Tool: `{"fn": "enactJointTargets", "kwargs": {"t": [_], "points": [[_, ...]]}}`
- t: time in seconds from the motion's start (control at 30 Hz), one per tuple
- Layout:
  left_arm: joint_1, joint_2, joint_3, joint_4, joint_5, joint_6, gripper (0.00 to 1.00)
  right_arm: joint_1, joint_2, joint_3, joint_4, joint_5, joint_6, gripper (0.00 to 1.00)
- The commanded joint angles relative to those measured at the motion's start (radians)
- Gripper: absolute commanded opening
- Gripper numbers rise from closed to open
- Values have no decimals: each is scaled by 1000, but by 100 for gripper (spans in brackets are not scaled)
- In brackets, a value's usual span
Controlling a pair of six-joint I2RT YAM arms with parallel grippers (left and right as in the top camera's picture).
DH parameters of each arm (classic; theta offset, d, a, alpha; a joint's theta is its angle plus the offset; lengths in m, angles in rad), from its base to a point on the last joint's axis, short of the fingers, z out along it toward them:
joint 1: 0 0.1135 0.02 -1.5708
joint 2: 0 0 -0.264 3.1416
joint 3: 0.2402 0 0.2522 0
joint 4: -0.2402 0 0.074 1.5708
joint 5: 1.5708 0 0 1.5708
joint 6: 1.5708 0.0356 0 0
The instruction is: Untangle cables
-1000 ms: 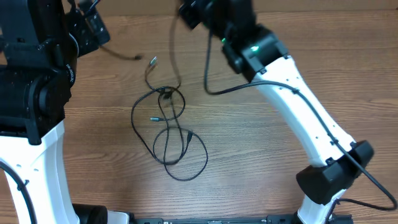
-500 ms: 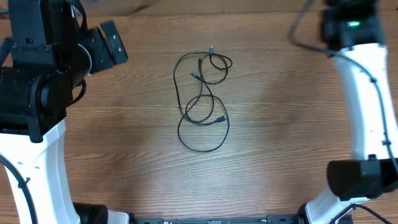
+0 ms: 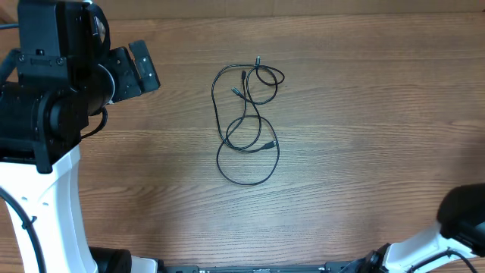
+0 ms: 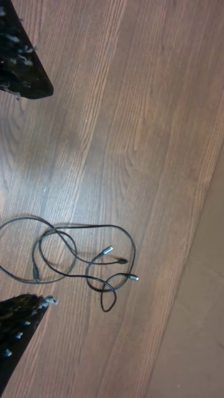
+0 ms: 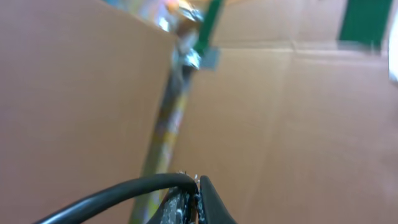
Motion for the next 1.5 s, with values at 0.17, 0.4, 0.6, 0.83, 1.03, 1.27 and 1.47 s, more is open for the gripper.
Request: {"fn": "enactJointTargets", "kwargs": {"t": [0.17,0.4,0.6,0.83,1.03,1.27,1.47], "points": [[3,5,7,-48,11,4,100,-150,252,9,-87,-216,222,4],[3,5,7,-61,11,3,100,-153,359,9,-14,-215,480,4],[3,5,7,-63,11,-22,100,-147,365,9,110,-106,1147,4],[3,5,7,-63,33,-22,100,-69,457,9,147,-25,708,4],[3,5,7,-63,51,-21,100,-45,621,9,4,-54,589,4],[3,5,6,-63,57,-18,100,-68,782,9,-138,-193,834,4],[3,5,5,-63,56,-18,100,-85,805,9,-155,-266,835,4]]}}
